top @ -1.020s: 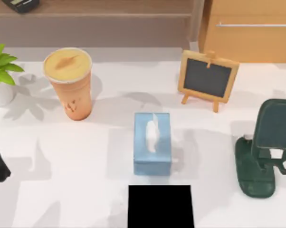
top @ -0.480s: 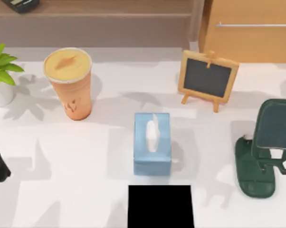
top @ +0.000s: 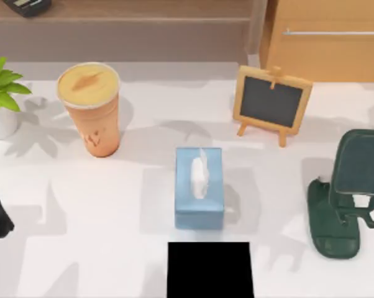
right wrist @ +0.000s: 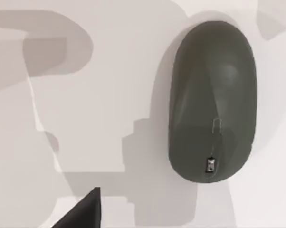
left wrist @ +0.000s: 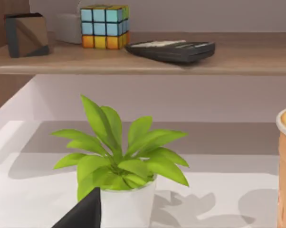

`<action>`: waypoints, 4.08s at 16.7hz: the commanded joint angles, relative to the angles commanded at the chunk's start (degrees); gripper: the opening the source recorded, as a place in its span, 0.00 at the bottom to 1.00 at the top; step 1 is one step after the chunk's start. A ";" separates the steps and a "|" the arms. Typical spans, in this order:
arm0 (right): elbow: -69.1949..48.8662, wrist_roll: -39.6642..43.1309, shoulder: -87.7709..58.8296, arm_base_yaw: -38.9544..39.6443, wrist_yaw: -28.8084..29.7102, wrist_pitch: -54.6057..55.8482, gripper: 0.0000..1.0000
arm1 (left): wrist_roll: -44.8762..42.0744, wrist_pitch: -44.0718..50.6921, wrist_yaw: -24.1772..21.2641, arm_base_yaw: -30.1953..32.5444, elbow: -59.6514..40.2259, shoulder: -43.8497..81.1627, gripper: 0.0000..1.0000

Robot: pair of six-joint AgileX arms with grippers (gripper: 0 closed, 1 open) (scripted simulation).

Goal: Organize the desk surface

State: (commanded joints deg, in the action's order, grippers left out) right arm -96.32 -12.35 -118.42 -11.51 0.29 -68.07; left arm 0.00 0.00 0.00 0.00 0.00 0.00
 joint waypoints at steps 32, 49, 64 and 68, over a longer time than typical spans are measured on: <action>11.88 -0.12 -5.92 -0.18 0.06 17.77 0.00 | 0.00 0.00 0.00 0.00 0.00 0.00 1.00; 1.98 -0.01 -1.56 -0.22 -0.02 4.16 0.00 | 0.00 0.00 0.00 0.00 0.00 0.00 1.00; -3.96 5.30 2.89 4.00 0.51 -1.03 0.00 | 0.00 0.00 0.00 0.00 0.00 0.00 1.00; -6.02 19.74 6.57 14.20 2.03 2.63 0.00 | 0.00 0.00 0.00 0.00 0.00 0.00 1.00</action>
State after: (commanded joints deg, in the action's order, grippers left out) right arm -102.35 7.39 -111.85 2.69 2.32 -65.44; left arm 0.00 0.00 0.00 0.00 0.00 0.00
